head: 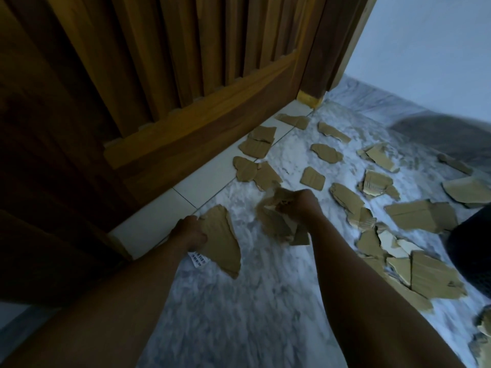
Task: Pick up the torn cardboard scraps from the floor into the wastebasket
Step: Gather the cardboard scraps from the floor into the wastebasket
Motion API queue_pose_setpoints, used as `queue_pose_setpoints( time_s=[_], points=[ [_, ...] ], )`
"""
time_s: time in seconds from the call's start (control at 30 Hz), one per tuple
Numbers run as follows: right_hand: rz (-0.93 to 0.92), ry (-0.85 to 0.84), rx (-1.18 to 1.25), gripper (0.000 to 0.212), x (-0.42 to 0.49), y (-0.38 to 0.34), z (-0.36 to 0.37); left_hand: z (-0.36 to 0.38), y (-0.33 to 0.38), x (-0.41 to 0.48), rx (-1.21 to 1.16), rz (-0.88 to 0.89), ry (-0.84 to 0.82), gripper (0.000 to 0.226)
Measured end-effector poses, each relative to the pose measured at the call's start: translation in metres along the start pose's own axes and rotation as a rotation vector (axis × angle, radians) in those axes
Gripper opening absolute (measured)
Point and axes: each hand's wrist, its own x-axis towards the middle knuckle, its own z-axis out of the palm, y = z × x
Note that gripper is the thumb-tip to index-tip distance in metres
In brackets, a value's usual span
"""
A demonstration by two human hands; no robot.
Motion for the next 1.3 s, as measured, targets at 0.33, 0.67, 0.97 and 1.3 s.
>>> queue_pose_setpoints(
  time_s=[0.33, 0.67, 0.97, 1.3],
  points=[
    [0.191, 0.398, 0.587, 0.050, 0.012, 0.044, -0.060, -0.006, 0.031, -0.005, -0.372, 0.083, -0.065, 0.042],
    [0.054, 0.427, 0.177, 0.016, -0.014, 0.082, -0.012, 0.046, 0.161, -0.005, -0.564, 0.241, -0.129, 0.047],
    [-0.047, 0.213, 0.127, 0.032, 0.030, 0.113, -0.030, 0.076, 0.198, 0.022, -0.045, 0.176, 0.066, 0.081],
    [0.146, -0.231, 0.162, 0.042, 0.095, 0.120, -0.052, 0.062, 0.236, 0.063, 0.218, 0.263, -0.173, 0.099]
  ],
)
